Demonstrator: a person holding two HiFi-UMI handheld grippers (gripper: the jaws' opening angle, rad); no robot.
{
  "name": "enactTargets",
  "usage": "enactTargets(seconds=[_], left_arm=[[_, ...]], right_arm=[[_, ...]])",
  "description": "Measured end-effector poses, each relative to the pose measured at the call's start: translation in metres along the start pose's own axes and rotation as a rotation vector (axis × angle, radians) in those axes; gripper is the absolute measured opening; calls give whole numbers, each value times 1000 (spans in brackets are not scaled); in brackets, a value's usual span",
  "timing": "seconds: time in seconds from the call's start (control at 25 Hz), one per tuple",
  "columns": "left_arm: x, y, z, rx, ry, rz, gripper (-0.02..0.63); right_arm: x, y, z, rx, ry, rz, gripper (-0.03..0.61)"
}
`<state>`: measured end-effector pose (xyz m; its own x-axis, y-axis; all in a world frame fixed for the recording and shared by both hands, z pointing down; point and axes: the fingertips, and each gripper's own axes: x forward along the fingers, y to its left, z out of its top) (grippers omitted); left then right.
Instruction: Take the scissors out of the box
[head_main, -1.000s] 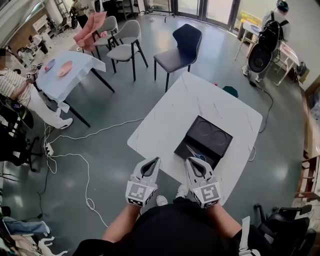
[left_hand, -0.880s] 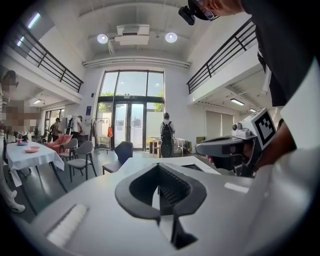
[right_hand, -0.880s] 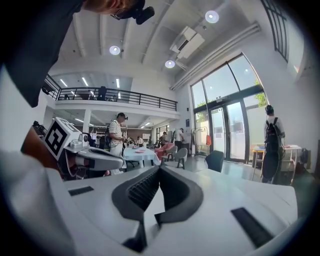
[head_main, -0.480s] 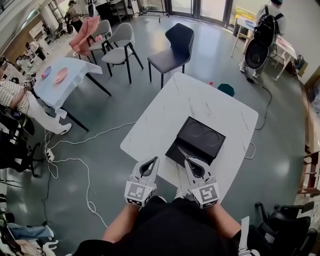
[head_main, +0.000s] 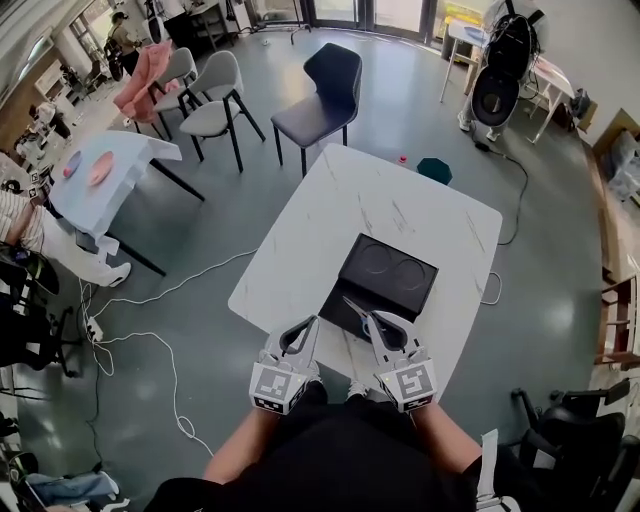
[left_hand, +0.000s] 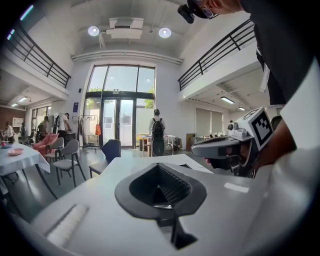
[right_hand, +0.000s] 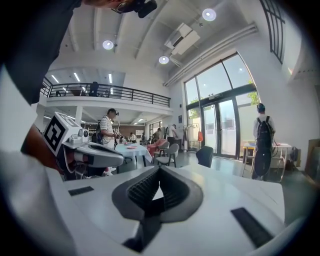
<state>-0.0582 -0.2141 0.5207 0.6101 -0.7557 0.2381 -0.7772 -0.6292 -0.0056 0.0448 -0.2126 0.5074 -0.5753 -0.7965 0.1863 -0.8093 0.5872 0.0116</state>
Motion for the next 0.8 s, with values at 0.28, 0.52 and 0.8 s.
enactTargets(seconds=[0.28, 0.52, 0.8], left_arm=[[17, 14, 3, 7, -3, -46, 9], [27, 15, 2, 7, -3, -85, 9], [29, 22, -5, 2, 5, -99, 9]], right_arm=[[11, 1, -3, -15, 27, -11, 8], [17, -1, -22, 7, 101, -24, 8], [27, -10, -65, -6, 309, -32, 8]])
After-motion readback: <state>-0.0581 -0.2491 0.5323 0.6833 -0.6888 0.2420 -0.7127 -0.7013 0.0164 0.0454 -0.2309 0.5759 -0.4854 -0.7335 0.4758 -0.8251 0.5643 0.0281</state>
